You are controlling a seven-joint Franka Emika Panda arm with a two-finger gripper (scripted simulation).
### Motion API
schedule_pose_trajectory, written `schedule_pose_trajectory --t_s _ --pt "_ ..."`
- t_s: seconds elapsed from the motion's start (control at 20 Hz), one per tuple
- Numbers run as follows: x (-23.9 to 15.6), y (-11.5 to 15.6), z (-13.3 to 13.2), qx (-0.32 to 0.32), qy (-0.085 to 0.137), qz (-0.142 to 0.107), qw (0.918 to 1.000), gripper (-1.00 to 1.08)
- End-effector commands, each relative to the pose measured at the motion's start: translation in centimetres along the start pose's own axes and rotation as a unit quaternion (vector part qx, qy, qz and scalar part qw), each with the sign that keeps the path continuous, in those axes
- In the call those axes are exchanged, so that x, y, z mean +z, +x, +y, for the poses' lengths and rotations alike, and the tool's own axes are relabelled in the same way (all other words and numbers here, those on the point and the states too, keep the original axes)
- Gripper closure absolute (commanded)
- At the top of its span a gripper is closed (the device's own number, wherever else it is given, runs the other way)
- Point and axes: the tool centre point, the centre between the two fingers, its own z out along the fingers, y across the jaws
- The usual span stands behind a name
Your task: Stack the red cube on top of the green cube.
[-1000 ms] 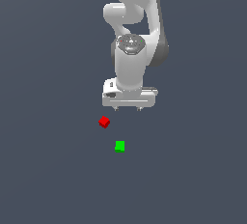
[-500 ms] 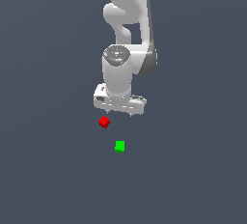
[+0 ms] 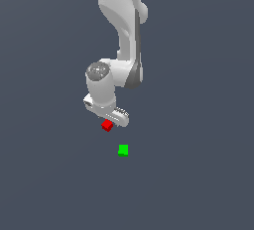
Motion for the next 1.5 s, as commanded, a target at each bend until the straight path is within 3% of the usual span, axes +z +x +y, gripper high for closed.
schedule_pose_trajectory --t_s 0.0,0.65,1.35,1.4,1.45 --pt "0.9 0.1 1.1 0.026 0.0 0.001 0.9997 -0.92" --pt "1.8 0.1 1.7 0.04 0.001 0.001 0.9992 -0.92" --pt "6.4 0.1 1.6 0.039 0.001 0.001 0.9992 -0.92" --pt "6.4 0.1 1.6 0.039 0.001 0.001 0.9992 1.08" --pt "6.4 0.1 1.6 0.039 0.001 0.001 0.9992 1.08"
